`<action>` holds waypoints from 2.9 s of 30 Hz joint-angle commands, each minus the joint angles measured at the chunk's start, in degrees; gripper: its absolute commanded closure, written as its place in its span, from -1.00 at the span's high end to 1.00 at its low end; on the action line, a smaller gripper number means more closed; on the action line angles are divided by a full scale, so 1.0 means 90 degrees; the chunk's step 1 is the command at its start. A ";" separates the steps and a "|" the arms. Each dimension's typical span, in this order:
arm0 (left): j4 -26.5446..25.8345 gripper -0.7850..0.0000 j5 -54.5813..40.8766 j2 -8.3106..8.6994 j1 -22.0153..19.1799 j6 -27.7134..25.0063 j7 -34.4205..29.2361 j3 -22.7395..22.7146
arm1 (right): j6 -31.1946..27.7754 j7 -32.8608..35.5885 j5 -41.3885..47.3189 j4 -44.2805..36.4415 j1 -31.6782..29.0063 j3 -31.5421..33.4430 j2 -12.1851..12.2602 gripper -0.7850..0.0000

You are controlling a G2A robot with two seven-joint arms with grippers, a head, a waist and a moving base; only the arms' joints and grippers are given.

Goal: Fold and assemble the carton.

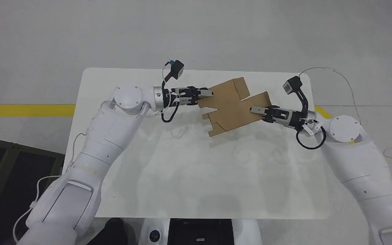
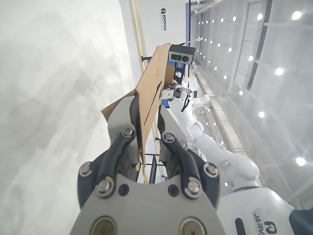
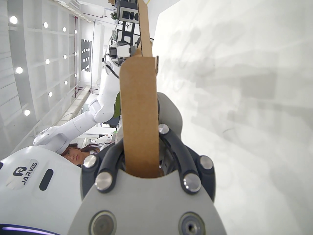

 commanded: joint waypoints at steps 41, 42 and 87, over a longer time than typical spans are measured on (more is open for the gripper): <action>-0.0114 -1.00 -0.0191 -0.0048 0.0065 0.0095 -0.0399 -0.0085 | 0.0220 -0.0178 -0.0697 0.0066 -0.0188 0.0447 -0.0094 1.00; -0.0116 -1.00 -0.0211 -0.0046 0.0066 0.0090 -0.0424 -0.0098 | 0.0213 -0.0233 -0.0818 0.0085 -0.0197 0.0492 -0.0082 1.00; -0.0508 -1.00 -0.0248 0.0015 0.0139 -0.1181 -0.1938 0.0087 | -0.0865 0.1543 0.0725 -0.0112 0.0592 -0.0609 -0.0173 0.73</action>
